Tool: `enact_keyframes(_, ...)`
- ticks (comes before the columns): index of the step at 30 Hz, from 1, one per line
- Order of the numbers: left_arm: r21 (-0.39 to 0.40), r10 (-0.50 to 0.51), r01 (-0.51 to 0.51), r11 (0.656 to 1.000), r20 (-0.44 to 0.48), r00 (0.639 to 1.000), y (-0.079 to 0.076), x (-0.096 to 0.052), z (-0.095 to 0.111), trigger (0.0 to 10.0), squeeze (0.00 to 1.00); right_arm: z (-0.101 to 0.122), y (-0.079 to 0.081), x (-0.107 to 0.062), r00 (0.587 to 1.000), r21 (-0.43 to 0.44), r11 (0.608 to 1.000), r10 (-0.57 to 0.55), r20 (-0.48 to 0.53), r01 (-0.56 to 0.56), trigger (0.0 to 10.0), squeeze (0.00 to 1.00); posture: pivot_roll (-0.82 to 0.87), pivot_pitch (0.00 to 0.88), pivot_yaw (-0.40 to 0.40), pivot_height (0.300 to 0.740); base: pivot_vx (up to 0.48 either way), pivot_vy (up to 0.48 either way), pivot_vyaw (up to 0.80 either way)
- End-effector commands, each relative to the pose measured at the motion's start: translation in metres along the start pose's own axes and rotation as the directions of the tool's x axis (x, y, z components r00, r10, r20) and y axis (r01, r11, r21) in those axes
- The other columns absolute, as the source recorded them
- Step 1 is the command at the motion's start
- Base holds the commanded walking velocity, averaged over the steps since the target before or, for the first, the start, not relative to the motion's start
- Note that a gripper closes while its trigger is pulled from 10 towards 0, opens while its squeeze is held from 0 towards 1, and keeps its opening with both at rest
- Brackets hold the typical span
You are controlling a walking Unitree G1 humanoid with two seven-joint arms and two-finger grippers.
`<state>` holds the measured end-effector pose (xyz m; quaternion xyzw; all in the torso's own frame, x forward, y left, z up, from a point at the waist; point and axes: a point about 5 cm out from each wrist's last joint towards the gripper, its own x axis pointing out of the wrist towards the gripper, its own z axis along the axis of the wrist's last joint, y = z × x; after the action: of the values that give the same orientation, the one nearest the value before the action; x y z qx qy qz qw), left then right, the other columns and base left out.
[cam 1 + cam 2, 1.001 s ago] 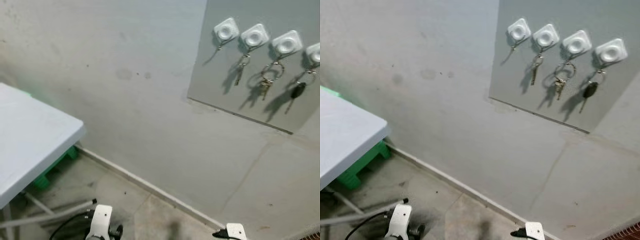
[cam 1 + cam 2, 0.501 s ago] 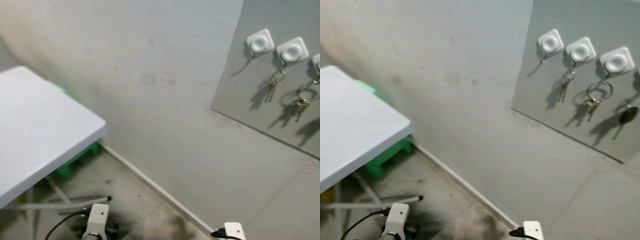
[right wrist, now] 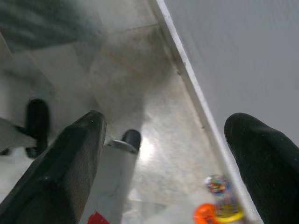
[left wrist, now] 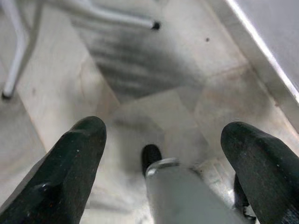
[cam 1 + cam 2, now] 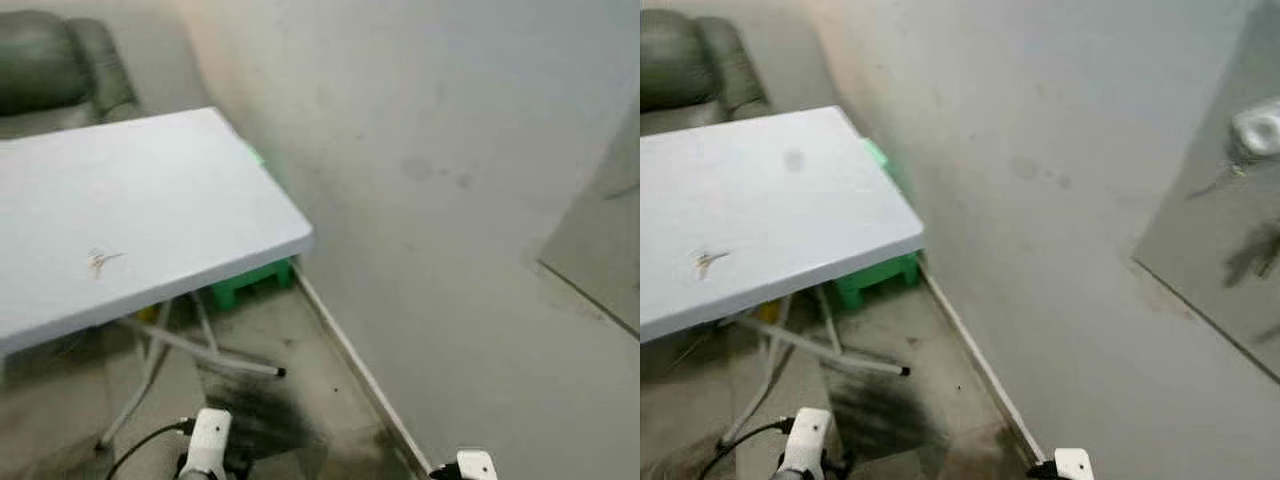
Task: Hang keys on a hook
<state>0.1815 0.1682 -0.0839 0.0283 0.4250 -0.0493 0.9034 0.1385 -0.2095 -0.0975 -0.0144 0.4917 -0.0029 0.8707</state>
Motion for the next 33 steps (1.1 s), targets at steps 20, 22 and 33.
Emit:
enact_keyframes(20, -0.006, 0.027, -0.027, 1.000, -0.003, 1.000, 0.0093, -0.0012, -0.0005, 10.0, 0.00, 0.0091, 0.0055, 0.0025, 1.000, -0.005, 1.000, 0.015, 0.025, -0.014, 10.0, 0.00, 0.00, 0.000, -0.036, 0.740, 0.000, 0.000, 0.80)
enact_keyframes(22, -0.008, 0.028, -0.028, 1.000, 0.000, 1.000, 0.0094, -0.0010, 0.0002, 10.0, 0.00, 0.0082, 0.0051, 0.0023, 1.000, -0.006, 1.000, 0.014, 0.023, -0.014, 10.0, 0.00, 0.00, 0.000, -0.037, 0.740, 0.000, 0.000, 0.80)
enact_keyframes(33, -0.034, 0.023, -0.023, 0.999, 0.021, 1.000, 0.0084, 0.0001, 0.0051, 10.0, 0.00, 0.0092, 0.0040, 0.0023, 0.999, 0.046, 0.999, 0.007, 0.032, -0.008, 10.0, 0.00, 0.00, 0.000, -0.039, 0.740, 0.000, 0.000, 0.38)
